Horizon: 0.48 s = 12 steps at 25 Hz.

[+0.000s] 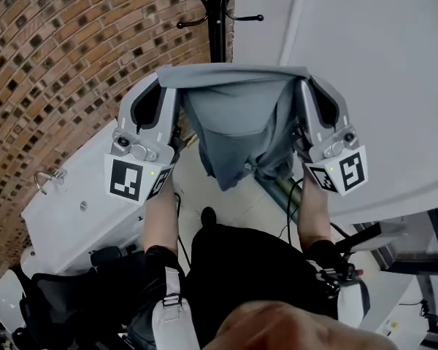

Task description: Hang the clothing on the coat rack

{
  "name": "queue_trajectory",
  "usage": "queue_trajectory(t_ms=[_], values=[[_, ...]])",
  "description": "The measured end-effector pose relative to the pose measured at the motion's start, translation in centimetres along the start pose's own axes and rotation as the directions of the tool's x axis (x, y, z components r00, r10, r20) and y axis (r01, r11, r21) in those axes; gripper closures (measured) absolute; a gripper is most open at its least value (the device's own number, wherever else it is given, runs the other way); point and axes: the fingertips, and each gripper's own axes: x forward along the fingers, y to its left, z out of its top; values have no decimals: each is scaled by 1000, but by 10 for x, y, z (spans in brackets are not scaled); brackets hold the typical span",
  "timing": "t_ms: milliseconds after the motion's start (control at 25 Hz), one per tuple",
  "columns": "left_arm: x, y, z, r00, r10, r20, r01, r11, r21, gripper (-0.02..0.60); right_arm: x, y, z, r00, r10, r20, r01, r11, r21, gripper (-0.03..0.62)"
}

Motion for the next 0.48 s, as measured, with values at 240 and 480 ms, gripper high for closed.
queue_trajectory(t_ms=[240,480], values=[[124,93,-24,997,-73,-19,72,997,-35,565,105,-92,17,985,-87,148,94,994,-46,576],[160,125,-195,809,-97,-580,142,989,33,565,156,-158,-164,935,-183,-303,250,948,198,577]])
